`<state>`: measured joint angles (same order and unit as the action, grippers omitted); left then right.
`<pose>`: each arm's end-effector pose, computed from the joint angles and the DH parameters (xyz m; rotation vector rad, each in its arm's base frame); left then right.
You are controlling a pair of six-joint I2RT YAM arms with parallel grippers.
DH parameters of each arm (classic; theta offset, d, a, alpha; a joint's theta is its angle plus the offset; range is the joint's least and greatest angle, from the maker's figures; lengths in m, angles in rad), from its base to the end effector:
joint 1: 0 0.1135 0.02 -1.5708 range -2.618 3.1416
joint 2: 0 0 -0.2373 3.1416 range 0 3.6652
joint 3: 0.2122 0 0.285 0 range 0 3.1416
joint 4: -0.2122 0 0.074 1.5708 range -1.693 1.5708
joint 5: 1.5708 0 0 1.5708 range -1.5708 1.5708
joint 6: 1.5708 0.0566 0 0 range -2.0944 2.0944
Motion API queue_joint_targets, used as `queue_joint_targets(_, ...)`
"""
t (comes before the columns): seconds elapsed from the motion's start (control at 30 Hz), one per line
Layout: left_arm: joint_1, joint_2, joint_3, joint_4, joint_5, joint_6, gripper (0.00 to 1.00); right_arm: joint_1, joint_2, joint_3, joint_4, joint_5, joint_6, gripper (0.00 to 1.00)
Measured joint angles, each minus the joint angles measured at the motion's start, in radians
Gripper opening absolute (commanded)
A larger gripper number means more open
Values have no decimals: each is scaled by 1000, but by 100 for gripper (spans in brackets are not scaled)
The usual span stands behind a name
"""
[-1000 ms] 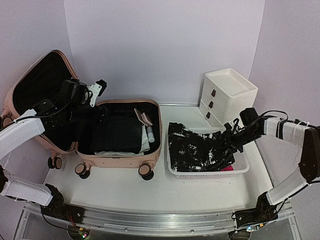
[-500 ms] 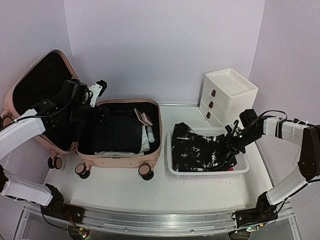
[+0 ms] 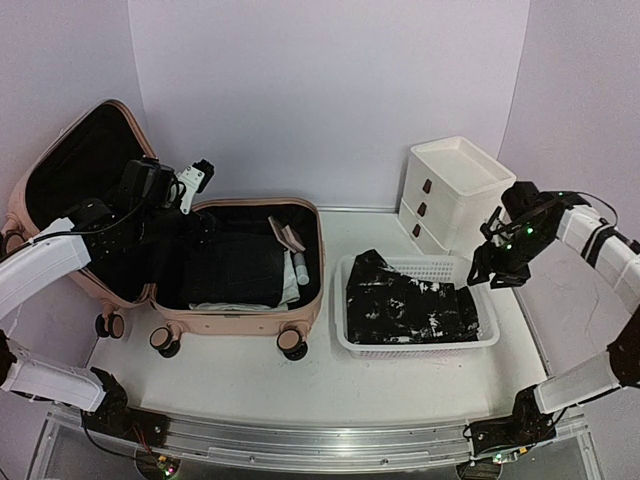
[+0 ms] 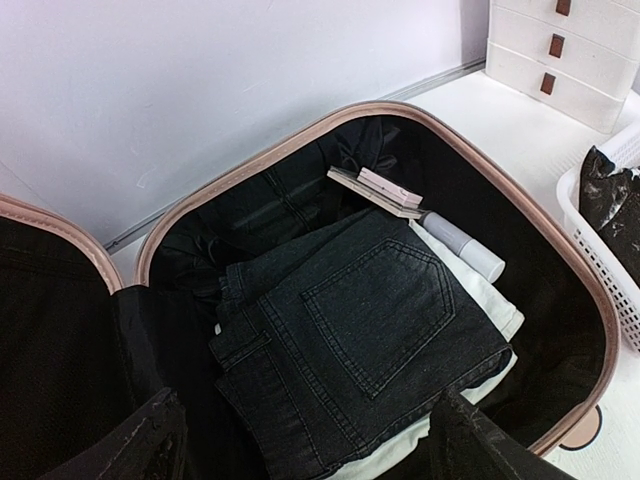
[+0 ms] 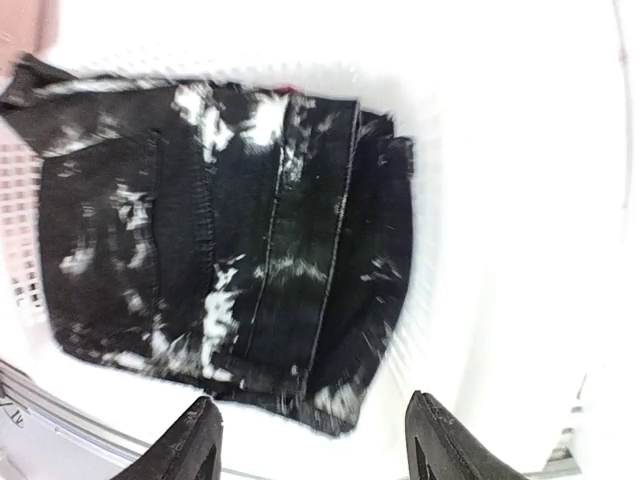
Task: Open, take out, and arrange the luggage
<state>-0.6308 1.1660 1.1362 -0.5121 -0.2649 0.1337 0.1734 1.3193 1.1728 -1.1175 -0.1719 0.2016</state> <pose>0.2647 -0.1750 0.3170 0.6324 1.9940 -0.0207 0.2786 0.0586 0.2383 0.0022 2.8550 0.3239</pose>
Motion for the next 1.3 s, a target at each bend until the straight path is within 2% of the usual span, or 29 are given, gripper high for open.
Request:
queue_joint_targets(0.07,2,0,0,0,0,0,84,16,-43,19,-25,-11,8,63)
queue_joint_targets(0.17,2,2,0,0,1,0,84,71,-64,-4,-4,-138,45,58)
queue_joint_targets(0.27,2,15,1,0,11,-1,84,115,-15,-75,53,-241,80,52)
queue_joint_targets(0.4,2,62,28,-18,67,-12,83,120,60,-167,85,-251,99,50)
queue_joint_targets(0.6,2,187,137,-68,215,-104,85,120,82,-254,89,-146,118,54)
queue_joint_targets(0.73,-17,310,203,-92,264,-208,82,126,81,-260,101,-150,136,65)
queue_joint_targets(0.83,-72,438,260,-106,220,-293,79,130,61,-238,98,-150,146,72)
queue_joint_targets(1.03,-198,694,405,-179,59,-427,68,132,-13,-92,91,-184,140,74)
queue_joint_targets(1.13,-219,783,476,-212,-1,-469,64,132,-20,-58,92,-225,140,74)
queue_joint_targets(1.3,-216,874,566,-246,-77,-503,52,135,-9,-58,82,-270,140,74)
